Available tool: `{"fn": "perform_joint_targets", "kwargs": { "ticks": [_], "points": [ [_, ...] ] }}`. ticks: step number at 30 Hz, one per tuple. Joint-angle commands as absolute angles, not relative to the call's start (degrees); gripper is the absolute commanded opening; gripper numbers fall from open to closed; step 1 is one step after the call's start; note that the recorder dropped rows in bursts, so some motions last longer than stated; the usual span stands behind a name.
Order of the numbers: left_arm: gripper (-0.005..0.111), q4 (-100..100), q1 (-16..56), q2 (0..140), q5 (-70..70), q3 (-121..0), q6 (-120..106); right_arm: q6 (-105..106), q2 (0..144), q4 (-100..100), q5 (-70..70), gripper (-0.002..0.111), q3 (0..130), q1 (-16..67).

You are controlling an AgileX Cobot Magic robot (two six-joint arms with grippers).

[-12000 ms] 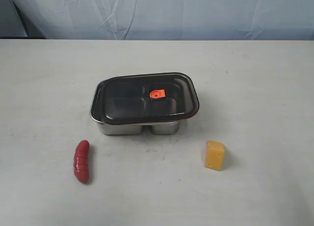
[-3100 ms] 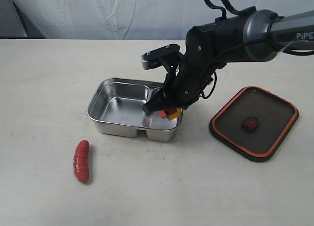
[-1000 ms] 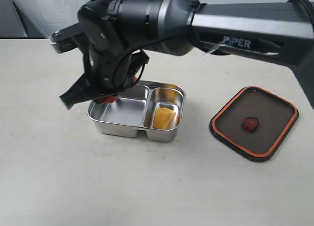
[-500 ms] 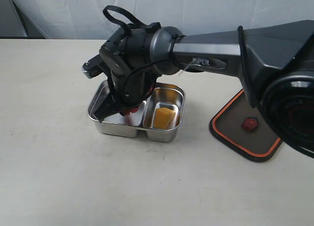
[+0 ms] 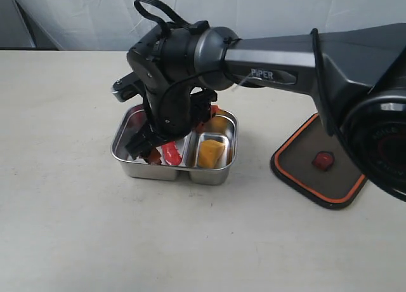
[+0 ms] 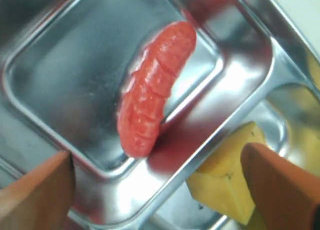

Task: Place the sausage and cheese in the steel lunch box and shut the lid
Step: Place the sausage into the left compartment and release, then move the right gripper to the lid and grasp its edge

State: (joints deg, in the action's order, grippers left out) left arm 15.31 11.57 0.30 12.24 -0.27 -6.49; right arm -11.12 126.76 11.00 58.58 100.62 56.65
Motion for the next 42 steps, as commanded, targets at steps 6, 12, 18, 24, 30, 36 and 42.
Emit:
{"fn": "perform_joint_targets", "kwargs": {
  "ticks": [6,12,18,24,30,36,42],
  "points": [
    [0.0,15.4,11.4,0.0,12.0,0.0,-6.5,-8.4,115.2,8.4,69.7,0.088,101.2,56.7],
    [0.0,15.4,11.4,0.0,12.0,0.0,-6.5,-8.3,108.4,17.2,70.0,0.088,101.1,56.7],
    [0.0,15.4,11.4,0.0,12.0,0.0,-6.5,-8.5,103.5,21.3,70.0,0.088,93.8,54.9],
    [0.0,15.4,11.4,0.0,12.0,0.0,-6.5,-9.4,99.9,21.0,70.0,0.088,82.3,48.7],
    [0.0,15.4,11.4,0.0,12.0,0.0,-6.5,-10.1,99.1,16.0,61.2,0.088,69.8,42.8],
    [0.0,15.4,11.4,0.0,12.0,0.0,-6.5,-6.4,101.0,11.0,49.0,0.088,62.5,42.2],
    [0.0,15.4,11.4,0.0,12.0,0.0,-6.5,-8.8,105.1,16.5,46.3,0.088,61.9,39.8]
  ]
}}
